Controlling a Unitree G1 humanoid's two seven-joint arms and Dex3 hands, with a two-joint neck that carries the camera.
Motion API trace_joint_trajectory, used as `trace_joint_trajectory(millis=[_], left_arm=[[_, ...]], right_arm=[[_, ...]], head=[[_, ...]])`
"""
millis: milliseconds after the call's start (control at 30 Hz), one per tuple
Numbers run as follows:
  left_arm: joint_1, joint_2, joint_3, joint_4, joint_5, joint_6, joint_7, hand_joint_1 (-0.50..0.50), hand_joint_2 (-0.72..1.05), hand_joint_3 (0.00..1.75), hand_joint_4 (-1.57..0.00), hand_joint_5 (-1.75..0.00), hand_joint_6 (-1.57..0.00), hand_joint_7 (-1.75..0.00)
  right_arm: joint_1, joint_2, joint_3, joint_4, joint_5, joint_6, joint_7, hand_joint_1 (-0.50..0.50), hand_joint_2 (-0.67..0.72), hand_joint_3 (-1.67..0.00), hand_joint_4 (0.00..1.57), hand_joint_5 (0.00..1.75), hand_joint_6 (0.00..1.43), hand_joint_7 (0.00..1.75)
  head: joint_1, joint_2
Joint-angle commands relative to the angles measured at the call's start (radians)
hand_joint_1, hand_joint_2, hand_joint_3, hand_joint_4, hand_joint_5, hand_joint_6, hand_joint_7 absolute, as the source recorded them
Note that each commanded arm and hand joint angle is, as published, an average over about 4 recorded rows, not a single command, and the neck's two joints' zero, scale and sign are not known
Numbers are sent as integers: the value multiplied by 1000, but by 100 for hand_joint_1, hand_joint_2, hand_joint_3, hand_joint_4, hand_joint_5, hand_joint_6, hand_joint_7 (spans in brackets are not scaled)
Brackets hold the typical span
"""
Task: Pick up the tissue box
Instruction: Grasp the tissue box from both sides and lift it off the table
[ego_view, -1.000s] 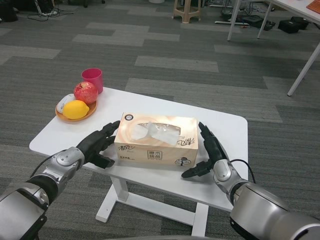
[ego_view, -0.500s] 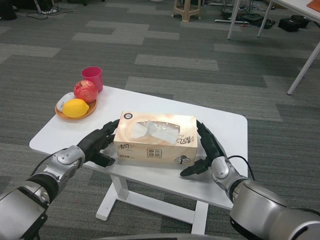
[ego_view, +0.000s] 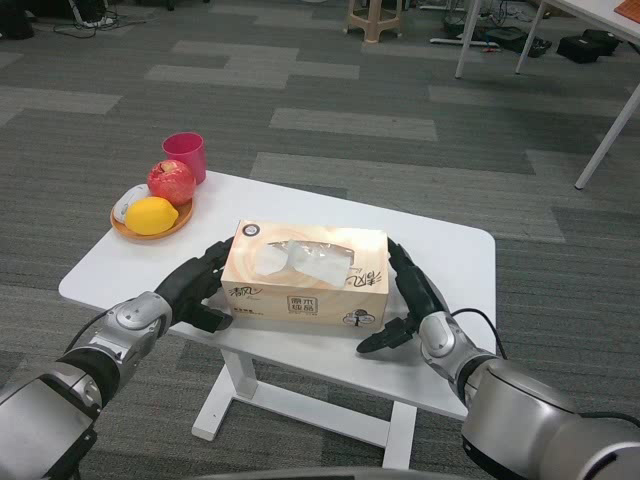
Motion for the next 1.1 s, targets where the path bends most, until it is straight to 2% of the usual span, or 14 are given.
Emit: trace_joint_trajectory(millis=[33, 133, 267, 433, 567, 700, 800, 867, 967, 1100], left_arm=[[9, -17, -14, -2, -18, 10, -6, 50, 105, 35, 0, -33, 0, 0], [15, -18, -14, -17, -27, 10, -8, 50, 105, 31, 0, -41, 0, 0], [25, -19, -17, -33, -37, 10, -12, 50, 105, 22, 0, -41, 0, 0], [39, -17, -17, -56, -57, 10, -16, 50, 105, 17, 0, -67, 0, 0], [53, -16, -17, -74, -65, 10, -18, 50, 103, 13, 0, -72, 0, 0], [58, -16, -20, -79, -66, 12, -18, 50, 69, 9, 0, -72, 0, 0], [60, -16, -25, -81, -68, 12, -18, 50, 52, 9, 0, -72, 0, 0], [60, -16, -27, -83, -67, 13, -18, 50, 45, 7, 0, -72, 0, 0], [60, -16, -29, -84, -67, 13, -18, 50, 34, 0, 0, -72, 0, 0], [60, -16, -29, -85, -67, 13, -18, 50, 34, 4, 0, -72, 0, 0]], right_arm=[[0, 4, 8, -23, -2, 5, -1, -29, -3, -20, 9, 0, 0, 14], [0, 3, 10, -30, -2, 4, -1, -29, -5, -18, 13, 0, 1, 14], [0, 2, 8, -34, -2, 3, -1, -30, -10, -18, 15, 0, 3, 16], [0, 2, 5, -40, -2, 1, -1, -33, -10, -16, 20, 7, 6, 19], [0, 1, 5, -46, -2, 1, -1, -34, -7, -16, 23, 10, 12, 23], [0, 0, 5, -50, -2, 1, -1, -38, -3, -22, 29, 10, 24, 28], [0, -1, 6, -53, -2, 1, -1, -38, -3, -18, 32, 10, 31, 30], [0, -1, 6, -55, -2, 1, -1, -38, -3, -16, 34, 10, 36, 33], [0, -1, 7, -57, -2, 1, -1, -38, -3, -22, 36, 12, 41, 35], [0, -2, 8, -60, -2, 1, -1, -38, -3, -20, 39, 19, 46, 35]], head=[[0, 0], [4, 4], [7, 9], [9, 13], [10, 14], [9, 14], [12, 18], [12, 19], [13, 20], [13, 20]])
